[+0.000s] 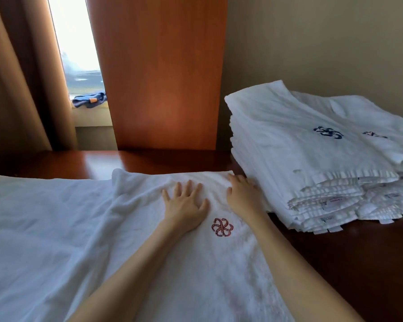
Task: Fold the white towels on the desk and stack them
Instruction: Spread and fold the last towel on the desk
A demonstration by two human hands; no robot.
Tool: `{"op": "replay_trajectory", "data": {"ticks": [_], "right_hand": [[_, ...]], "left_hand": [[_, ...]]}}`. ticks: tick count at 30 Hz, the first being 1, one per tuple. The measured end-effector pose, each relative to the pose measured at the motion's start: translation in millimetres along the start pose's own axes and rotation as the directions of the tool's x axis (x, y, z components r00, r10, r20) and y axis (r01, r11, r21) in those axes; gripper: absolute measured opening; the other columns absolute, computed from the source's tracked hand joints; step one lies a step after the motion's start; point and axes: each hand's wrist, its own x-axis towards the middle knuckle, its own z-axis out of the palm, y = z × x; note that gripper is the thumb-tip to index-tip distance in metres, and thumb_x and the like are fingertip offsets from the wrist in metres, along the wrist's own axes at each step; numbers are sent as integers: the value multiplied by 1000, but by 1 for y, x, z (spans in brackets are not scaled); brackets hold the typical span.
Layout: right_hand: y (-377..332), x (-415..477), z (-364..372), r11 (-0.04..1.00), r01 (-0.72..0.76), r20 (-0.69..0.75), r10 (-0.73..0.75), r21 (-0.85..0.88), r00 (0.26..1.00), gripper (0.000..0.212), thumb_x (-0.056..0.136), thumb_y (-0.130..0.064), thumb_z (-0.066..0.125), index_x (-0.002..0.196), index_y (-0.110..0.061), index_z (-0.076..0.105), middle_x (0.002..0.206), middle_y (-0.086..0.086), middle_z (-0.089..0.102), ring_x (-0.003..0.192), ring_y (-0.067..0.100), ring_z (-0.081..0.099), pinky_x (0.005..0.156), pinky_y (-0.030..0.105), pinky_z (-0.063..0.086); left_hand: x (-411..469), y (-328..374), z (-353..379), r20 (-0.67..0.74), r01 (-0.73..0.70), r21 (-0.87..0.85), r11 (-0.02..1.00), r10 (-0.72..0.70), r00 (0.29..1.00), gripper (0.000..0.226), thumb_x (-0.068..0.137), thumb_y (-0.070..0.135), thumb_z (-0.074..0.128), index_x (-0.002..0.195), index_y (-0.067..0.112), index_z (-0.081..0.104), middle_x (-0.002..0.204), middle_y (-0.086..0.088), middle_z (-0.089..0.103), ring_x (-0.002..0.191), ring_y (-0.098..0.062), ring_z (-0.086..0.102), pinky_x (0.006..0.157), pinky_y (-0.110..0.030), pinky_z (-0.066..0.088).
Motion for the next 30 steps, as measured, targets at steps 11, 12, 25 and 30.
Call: {"op": "replay_trajectory", "data": {"ticks": [11, 12, 25, 30], "right_hand": [[-1, 33, -3, 956, 140, 159, -184, 256, 970, 53, 106, -23, 29, 155, -25, 10, 162, 0, 15, 149, 16, 9, 117, 37, 15], [1, 35, -3, 969, 145, 180, -182, 201, 967, 54, 106, -24, 30, 155, -24, 9, 161, 2, 16, 149, 18, 11, 117, 38, 15], [5, 30, -27, 940, 335, -151, -322, 69, 935, 6, 88, -17, 64, 90, -17, 58, 94, -3, 58, 94, 17, 54, 115, 31, 13], [-1, -4, -49, 900, 435, -259, -412, 32, 873, 29, 79, 3, 66, 104, -11, 61, 89, 2, 61, 88, 22, 59, 106, 32, 30]], "left_hand": [[29, -29, -22, -197, -36, -336, 941, -33, 980, 48, 103, 18, 36, 151, 22, 31, 156, -4, 31, 138, -27, 36, 107, -35, 32], [31, -30, -23, -175, -8, -317, 948, -50, 983, 51, 102, 16, 37, 151, 22, 28, 157, -3, 28, 138, -28, 36, 105, -34, 33], [47, -8, -41, -144, 110, -72, 991, -119, 982, 32, 83, 23, 69, 114, 17, 62, 118, -8, 46, 106, -25, 46, 77, -28, 36], [14, -5, -74, -366, -146, 147, 978, 191, 911, 7, 83, 19, 65, 88, 21, 61, 115, 2, 49, 110, -17, 45, 117, -48, 6]]}}
